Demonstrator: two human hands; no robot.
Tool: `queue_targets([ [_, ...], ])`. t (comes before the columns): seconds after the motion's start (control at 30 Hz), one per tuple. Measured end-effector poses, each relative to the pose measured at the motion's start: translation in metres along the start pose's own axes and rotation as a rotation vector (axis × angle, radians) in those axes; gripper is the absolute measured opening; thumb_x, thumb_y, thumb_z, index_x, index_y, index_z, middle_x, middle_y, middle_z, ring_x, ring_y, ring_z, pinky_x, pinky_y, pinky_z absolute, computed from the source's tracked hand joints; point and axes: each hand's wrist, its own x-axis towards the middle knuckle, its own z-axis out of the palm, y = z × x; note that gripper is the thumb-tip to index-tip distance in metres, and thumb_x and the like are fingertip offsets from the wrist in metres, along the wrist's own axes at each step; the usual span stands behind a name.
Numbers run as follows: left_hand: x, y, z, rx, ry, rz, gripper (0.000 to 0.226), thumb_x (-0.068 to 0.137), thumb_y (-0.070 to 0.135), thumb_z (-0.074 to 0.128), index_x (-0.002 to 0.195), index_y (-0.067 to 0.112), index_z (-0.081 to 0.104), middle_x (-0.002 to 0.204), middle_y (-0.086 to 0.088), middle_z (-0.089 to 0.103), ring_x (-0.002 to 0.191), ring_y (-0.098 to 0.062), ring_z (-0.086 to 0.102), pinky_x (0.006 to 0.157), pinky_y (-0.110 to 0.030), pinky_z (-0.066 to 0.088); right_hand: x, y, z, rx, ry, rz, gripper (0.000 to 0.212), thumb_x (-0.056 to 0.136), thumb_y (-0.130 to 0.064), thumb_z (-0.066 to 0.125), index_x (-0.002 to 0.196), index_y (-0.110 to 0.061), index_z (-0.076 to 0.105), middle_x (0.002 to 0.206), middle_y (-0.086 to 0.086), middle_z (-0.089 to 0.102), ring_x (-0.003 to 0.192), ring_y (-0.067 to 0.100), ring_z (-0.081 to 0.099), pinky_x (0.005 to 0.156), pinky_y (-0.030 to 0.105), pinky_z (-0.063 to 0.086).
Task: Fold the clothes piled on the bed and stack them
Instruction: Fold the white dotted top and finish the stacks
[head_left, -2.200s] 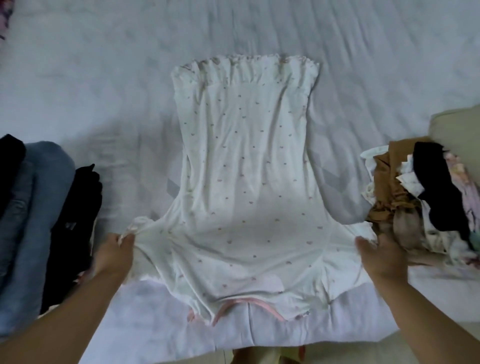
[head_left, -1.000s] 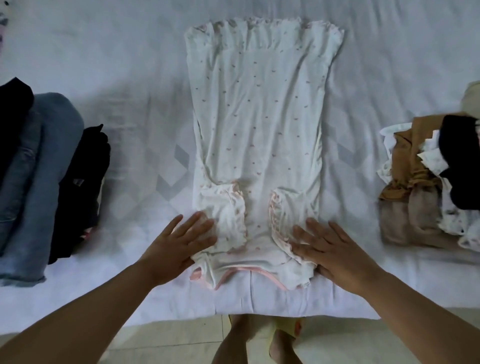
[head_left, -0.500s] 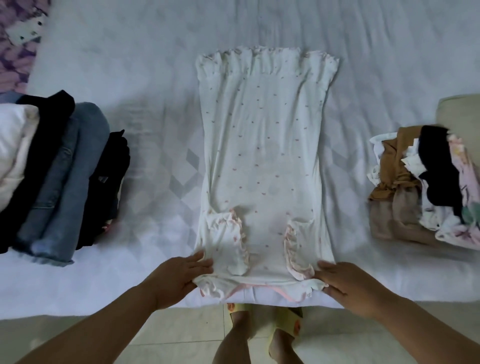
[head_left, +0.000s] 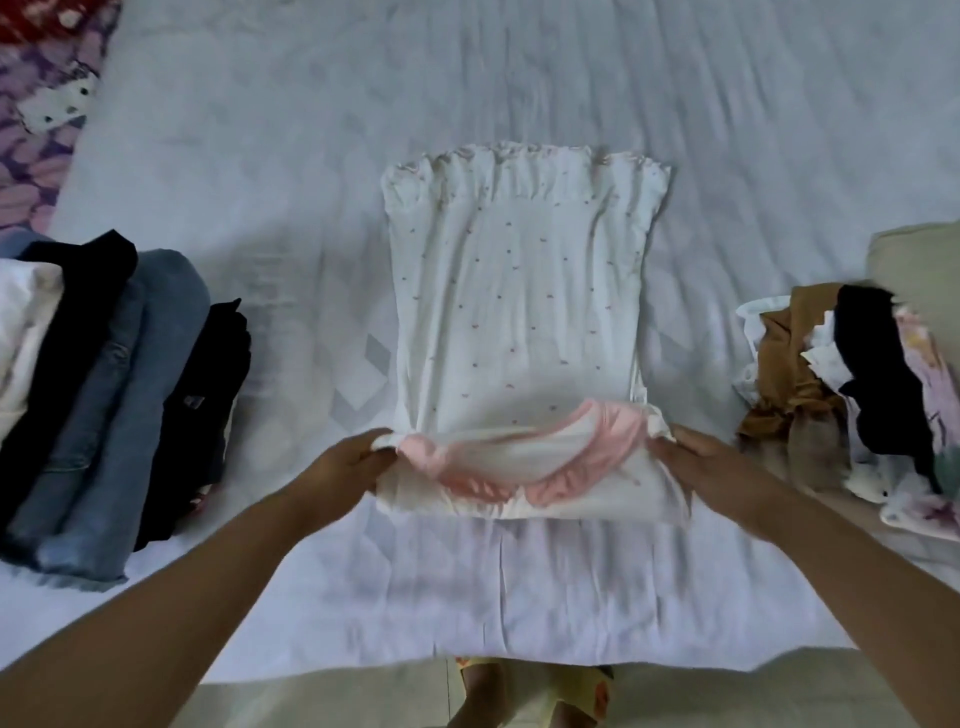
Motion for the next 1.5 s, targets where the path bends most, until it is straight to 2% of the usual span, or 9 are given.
queue_targets([
  [0.2, 0.064, 0.027, -0.002, -0.089, 0.174, -0.030, 0.027, 0.101, 0.025, 0.041, 0.106, 0.006, 0.061, 0.094, -0.016, 0.064, 0.076, -0.026, 0.060, 0.068, -0.036, 0.053, 0.068, -0.006, -0.007, 0.164, 0.207, 0.073, 0.026, 0.099, -0.029, 0.047, 0.103, -0.008, 0.061, 0.100, 0.021, 0.066, 0.082, 0.025, 0.061, 0.071, 0.040, 0.052],
  [0.33, 0.092, 0.016, 0.004, -0.012, 0.428, -0.119, 0.041, 0.096, 0.039, 0.049, 0.127, 0.013, 0.049, 0.123, -0.011, 0.057, 0.098, -0.023, 0.059, 0.090, -0.042, 0.048, 0.076, 0.002, -0.002, -0.260, 0.493, 0.124, 0.039, 0.096, -0.038, 0.048, 0.118, -0.006, 0.053, 0.100, 0.013, 0.061, 0.095, 0.032, 0.059, 0.083, 0.039, 0.047],
  [0.43, 0.078, -0.001, 0.011, 0.414, 0.553, 0.155, 0.047, 0.094, 0.041, 0.051, 0.128, 0.008, 0.052, 0.129, -0.012, 0.052, 0.116, -0.027, 0.051, 0.099, -0.039, 0.040, 0.062, 0.017, 0.013, -0.710, 0.524, -0.356, 0.036, 0.086, -0.036, 0.048, 0.110, -0.010, 0.057, 0.099, 0.010, 0.057, 0.094, 0.033, 0.056, 0.078, 0.038, 0.045],
  [0.5, 0.066, -0.018, 0.017, 0.667, 0.467, 0.501, 0.054, 0.091, 0.053, 0.046, 0.119, 0.010, 0.059, 0.126, -0.013, 0.057, 0.115, -0.029, 0.051, 0.098, -0.039, 0.040, 0.057, 0.040, 0.023, -0.944, 0.348, -0.680, 0.046, 0.075, -0.033, 0.051, 0.116, -0.013, 0.057, 0.113, 0.011, 0.059, 0.106, 0.035, 0.057, 0.086, 0.042, 0.046],
  [0.6, 0.053, -0.053, 0.027, 0.992, 0.118, 0.728, 0.071, 0.086, 0.067, 0.039, 0.133, 0.015, 0.050, 0.142, -0.007, 0.047, 0.131, -0.023, 0.039, 0.107, -0.037, 0.027, 0.055, 0.071, 0.028, -1.216, 0.130, -0.713, 0.077, 0.060, -0.020, 0.056, 0.137, -0.014, 0.048, 0.148, 0.012, 0.039, 0.135, 0.032, 0.037, 0.105, 0.047, 0.029],
  [0.73, 0.051, -0.070, 0.034, 1.122, 0.094, 0.628, 0.075, 0.084, 0.060, 0.039, 0.147, 0.021, 0.028, 0.155, 0.002, 0.027, 0.142, -0.017, 0.021, 0.112, -0.037, 0.018, 0.068, 0.080, 0.020, -1.261, 0.260, -0.631, 0.065, 0.075, -0.027, 0.049, 0.137, -0.012, 0.040, 0.142, 0.009, 0.048, 0.127, 0.027, 0.051, 0.097, 0.046, 0.028],
  [1.0, 0.049, -0.050, 0.035, 0.855, 0.181, 0.596, 0.059, 0.054, -0.009, 0.082, 0.108, 0.010, 0.070, 0.121, -0.008, 0.065, 0.108, -0.032, 0.063, 0.083, -0.047, 0.051, 0.061, 0.070, 0.009, -1.167, 0.195, -0.747, 0.047, 0.073, -0.018, 0.035, 0.106, -0.015, 0.068, 0.124, 0.004, 0.064, 0.122, 0.020, 0.050, 0.091, 0.036, 0.042],
  [1.23, -0.006, -0.057, 0.037, 0.797, -0.138, 0.180, 0.042, 0.099, 0.025, 0.041, 0.139, 0.038, 0.041, 0.151, 0.014, 0.031, 0.139, -0.006, 0.030, 0.108, -0.021, 0.029, -0.006, 0.091, 0.029, -0.958, 0.094, -0.607, 0.050, 0.055, -0.006, 0.088, 0.102, -0.011, 0.073, 0.109, 0.003, 0.071, 0.096, 0.018, 0.069, 0.075, 0.023, 0.053],
  [1.5, -0.083, -0.054, 0.054, 0.755, -0.467, -0.012, 0.038, 0.094, 0.037, 0.039, 0.128, 0.034, 0.056, 0.128, 0.005, 0.060, 0.116, -0.014, 0.054, 0.091, -0.019, 0.036, -0.082, 0.111, 0.044, -0.882, -0.258, -0.175, 0.037, 0.093, -0.029, 0.045, 0.129, -0.021, 0.052, 0.125, 0.000, 0.060, 0.111, 0.019, 0.057, 0.086, 0.026, 0.044],
])
